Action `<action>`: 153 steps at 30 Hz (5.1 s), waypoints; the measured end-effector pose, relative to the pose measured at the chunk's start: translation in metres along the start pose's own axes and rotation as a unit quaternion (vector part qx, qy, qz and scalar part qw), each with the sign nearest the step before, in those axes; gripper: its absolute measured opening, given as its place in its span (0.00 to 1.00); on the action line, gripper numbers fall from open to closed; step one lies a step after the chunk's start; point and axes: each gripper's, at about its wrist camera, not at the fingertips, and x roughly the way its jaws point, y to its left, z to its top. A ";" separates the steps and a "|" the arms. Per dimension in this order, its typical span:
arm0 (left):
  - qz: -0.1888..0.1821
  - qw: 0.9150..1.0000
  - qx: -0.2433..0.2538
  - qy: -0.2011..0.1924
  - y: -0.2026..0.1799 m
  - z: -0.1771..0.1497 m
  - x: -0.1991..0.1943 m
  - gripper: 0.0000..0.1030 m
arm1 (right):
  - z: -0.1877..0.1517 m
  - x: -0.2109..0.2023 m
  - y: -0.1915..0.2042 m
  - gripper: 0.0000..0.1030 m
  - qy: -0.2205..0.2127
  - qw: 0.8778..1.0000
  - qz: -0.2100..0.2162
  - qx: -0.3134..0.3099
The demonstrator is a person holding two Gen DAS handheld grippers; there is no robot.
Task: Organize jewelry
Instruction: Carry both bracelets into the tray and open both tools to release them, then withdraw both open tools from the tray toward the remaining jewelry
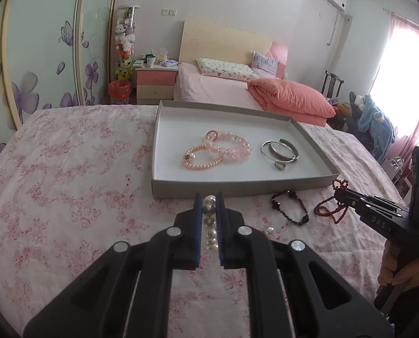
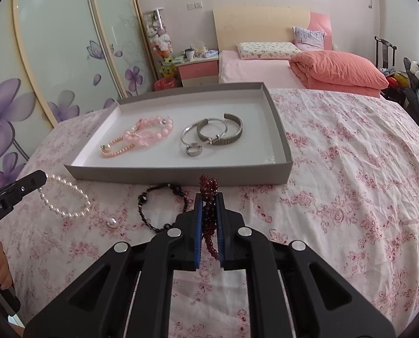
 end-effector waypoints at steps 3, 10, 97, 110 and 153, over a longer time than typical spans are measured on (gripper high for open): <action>-0.005 1.000 -0.004 -0.008 -0.001 0.001 -0.007 0.10 | 0.003 -0.006 0.002 0.09 -0.011 1.000 0.007 0.001; -0.008 1.000 -0.019 -0.021 0.001 0.001 -0.019 0.10 | 0.009 -0.023 0.009 0.09 -0.034 0.999 0.021 -0.001; 0.023 0.998 -0.009 -0.055 -0.017 0.091 0.091 0.18 | 0.089 0.058 0.009 0.55 -0.096 0.995 0.005 0.001; 0.036 0.998 -0.021 -0.052 -0.002 0.073 0.064 0.22 | 0.065 0.036 0.012 0.54 -0.080 0.997 0.007 -0.013; -0.003 1.000 0.011 0.017 -0.015 -0.010 0.032 0.41 | -0.005 0.056 0.021 0.10 0.070 0.996 -0.035 -0.047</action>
